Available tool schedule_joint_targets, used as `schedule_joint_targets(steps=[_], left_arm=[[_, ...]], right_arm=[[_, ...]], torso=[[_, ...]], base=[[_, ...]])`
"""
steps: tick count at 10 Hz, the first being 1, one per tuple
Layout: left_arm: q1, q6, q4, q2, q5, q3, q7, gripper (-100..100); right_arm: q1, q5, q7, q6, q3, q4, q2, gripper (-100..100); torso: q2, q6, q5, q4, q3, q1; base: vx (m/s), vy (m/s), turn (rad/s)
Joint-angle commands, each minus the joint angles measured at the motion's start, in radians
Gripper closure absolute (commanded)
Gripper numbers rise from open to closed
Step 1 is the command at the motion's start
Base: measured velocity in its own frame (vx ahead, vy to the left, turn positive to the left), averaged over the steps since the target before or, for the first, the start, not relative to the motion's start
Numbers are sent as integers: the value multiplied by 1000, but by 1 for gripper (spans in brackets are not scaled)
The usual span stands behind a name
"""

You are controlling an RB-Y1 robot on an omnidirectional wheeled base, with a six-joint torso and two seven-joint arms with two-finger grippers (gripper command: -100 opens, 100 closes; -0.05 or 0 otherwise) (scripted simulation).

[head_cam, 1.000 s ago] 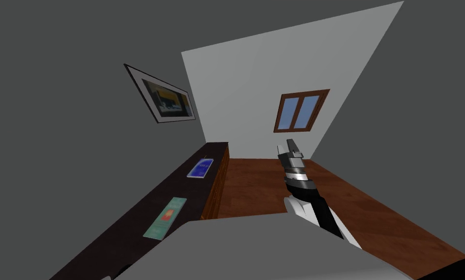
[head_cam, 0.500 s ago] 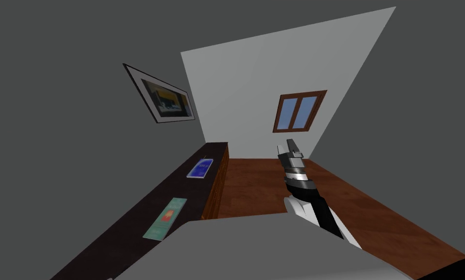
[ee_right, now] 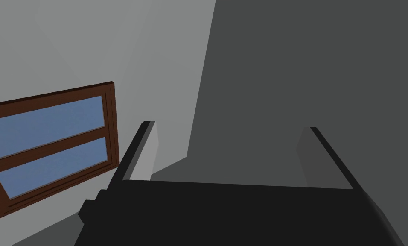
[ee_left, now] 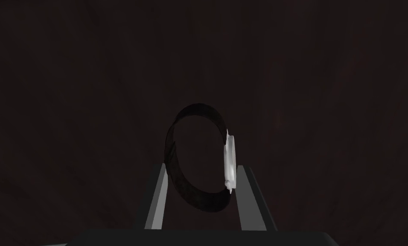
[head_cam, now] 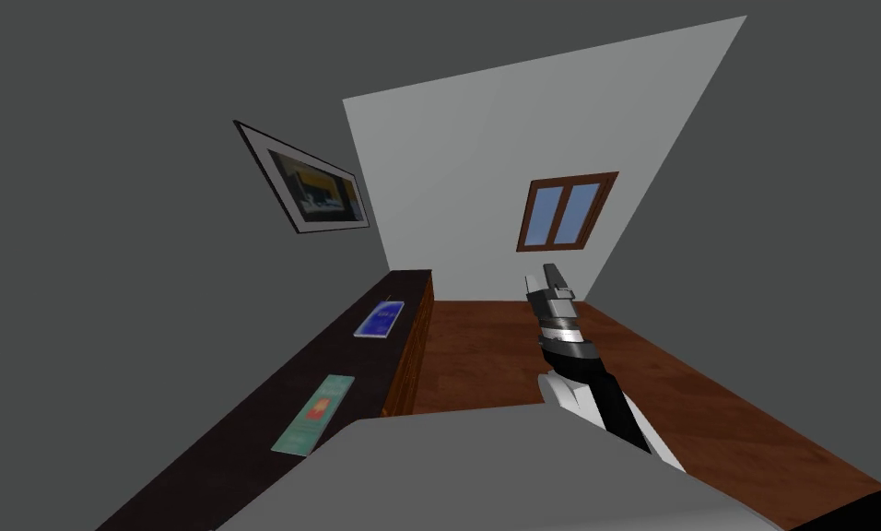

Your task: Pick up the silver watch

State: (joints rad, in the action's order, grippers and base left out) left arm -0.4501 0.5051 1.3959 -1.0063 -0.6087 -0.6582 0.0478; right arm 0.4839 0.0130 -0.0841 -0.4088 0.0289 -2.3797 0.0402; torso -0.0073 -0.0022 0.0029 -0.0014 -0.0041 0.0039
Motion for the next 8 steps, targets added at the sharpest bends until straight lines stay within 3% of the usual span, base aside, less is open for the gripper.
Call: schedule_joint_targets(steps=[1,2,3,4,6,7,8], left_arm=[[0,0,0,0,0,0,0,100],[0,0,0,0,0,0,0,100],[0,0,0,0,0,0,0,0],[-3,6,31,-35,-22,-6,3,100],[-9,16,68,-70,-40,-9,11,100],[-8,12,58,-60,-33,-7,8,100],[-9,14,61,-62,-34,-7,9,0]], right_arm=[[0,0,0,0,0,0,0,0],[0,0,0,0,0,0,0,0],[0,0,0,0,0,0,0,0],[0,0,0,0,0,0,0,0],[0,0,0,0,0,0,0,0],[0,0,0,0,0,0,0,0],[0,0,0,0,0,0,0,0]], torso=[[0,0,0,0,0,0],[0,0,0,0,0,0],[0,0,0,0,0,0],[0,0,0,0,0,0],[0,-1,-1,0,0,-2],[-1,0,-1,0,0,-2],[-1,0,0,0,0,-1]], base=[[0,0,0],[0,0,0],[0,0,0],[5,-14,39],[8,-27,33],[5,-12,4],[0,0,0]])
